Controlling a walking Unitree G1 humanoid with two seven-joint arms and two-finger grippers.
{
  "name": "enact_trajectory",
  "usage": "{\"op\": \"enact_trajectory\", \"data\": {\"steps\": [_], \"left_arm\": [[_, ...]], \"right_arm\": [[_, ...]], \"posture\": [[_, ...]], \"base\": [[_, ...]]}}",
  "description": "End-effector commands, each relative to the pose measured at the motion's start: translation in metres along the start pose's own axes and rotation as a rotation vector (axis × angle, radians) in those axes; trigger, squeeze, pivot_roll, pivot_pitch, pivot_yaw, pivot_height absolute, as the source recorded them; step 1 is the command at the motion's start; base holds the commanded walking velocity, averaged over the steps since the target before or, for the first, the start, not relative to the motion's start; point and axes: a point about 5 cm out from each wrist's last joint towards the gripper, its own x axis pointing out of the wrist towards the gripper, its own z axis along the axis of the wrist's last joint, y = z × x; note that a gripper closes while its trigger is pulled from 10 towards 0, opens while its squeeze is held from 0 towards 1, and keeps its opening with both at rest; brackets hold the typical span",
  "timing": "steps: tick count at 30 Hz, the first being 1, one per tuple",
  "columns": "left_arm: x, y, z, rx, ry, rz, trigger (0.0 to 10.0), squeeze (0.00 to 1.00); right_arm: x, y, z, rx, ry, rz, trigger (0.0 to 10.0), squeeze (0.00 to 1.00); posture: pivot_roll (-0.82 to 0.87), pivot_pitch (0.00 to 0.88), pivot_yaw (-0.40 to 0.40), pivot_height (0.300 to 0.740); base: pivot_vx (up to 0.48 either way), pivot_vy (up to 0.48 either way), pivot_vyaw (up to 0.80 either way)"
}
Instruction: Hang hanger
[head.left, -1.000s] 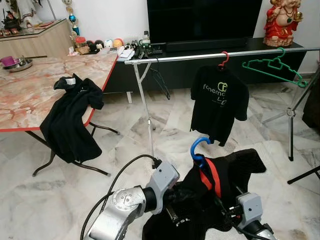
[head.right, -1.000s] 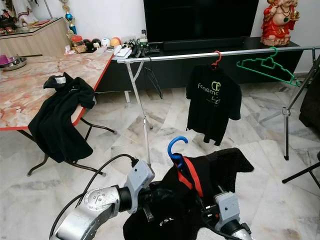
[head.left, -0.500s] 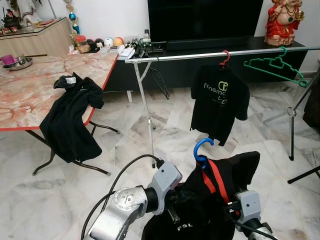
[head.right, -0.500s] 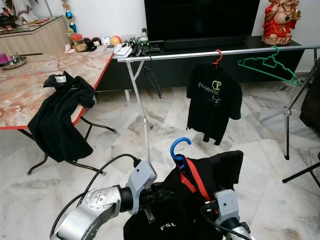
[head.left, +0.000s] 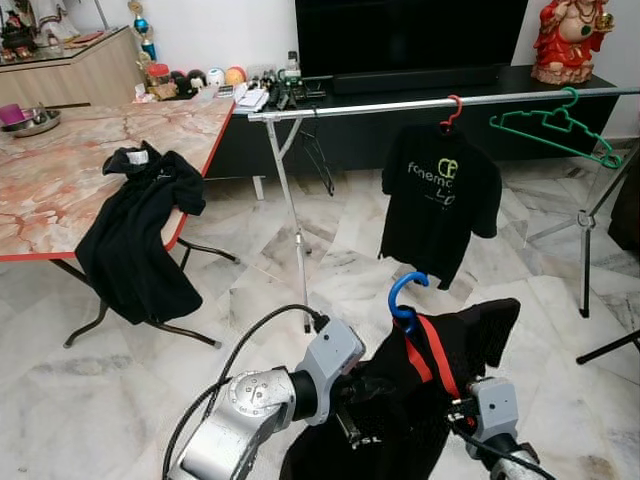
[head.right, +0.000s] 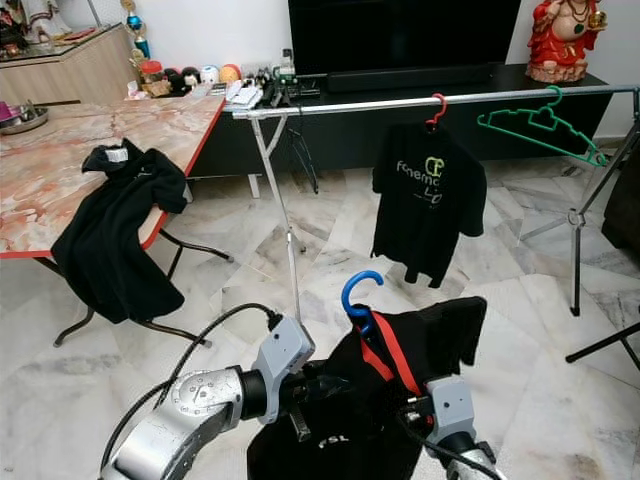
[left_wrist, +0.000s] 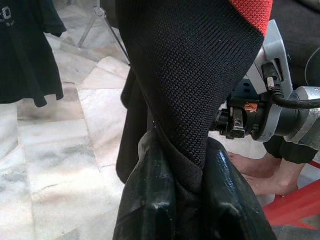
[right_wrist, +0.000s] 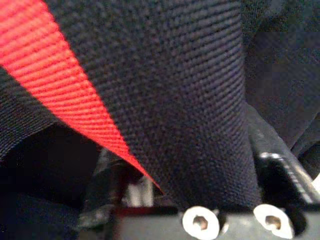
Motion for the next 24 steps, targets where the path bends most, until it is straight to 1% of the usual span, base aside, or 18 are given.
{"op": "enact_trajectory", "data": {"steps": [1,11,19,23,24], "left_arm": [[-0.0002,0.0012,0.0112,0.026,-0.032,-0.003,10.0,0.00],[-0.0015,0.0036,0.0121,0.026,-0.033,0.004,10.0,0.00],[-0.0034,0.0068,0.0113,0.030,-0.027,0.018,10.0,0.00],[-0.0037,0.0075,0.0110,0.030,-0.024,0.022,10.0,0.00],[-0.0053,0.0102,0.0097,0.036,-0.016,0.032,10.0,0.00]], "right_arm": [[0.0011,0.0016,-0.0017,0.014,0.013,-0.001,0.0,0.00],[0.0036,0.0029,-0.0001,0.014,0.010,-0.002,0.0,0.00],[0.0044,0.0082,-0.0023,0.022,0.019,-0.001,0.0,0.00],[0.0045,0.0076,-0.0021,0.021,0.020,-0.004,0.0,0.00],[0.0052,0.0055,-0.0008,0.017,0.018,-0.009,0.0,0.00]], "posture": [[0.03,0.059,0.039,0.740],[0.03,0.058,0.037,0.740],[0.03,0.058,0.036,0.740],[0.03,0.057,0.035,0.740],[0.03,0.057,0.035,0.740]], "base": [[0.000,0.000,0.00],[0.000,0.000,0.00],[0.000,0.000,0.00],[0.000,0.000,0.00],[0.000,0.000,0.00]]}}
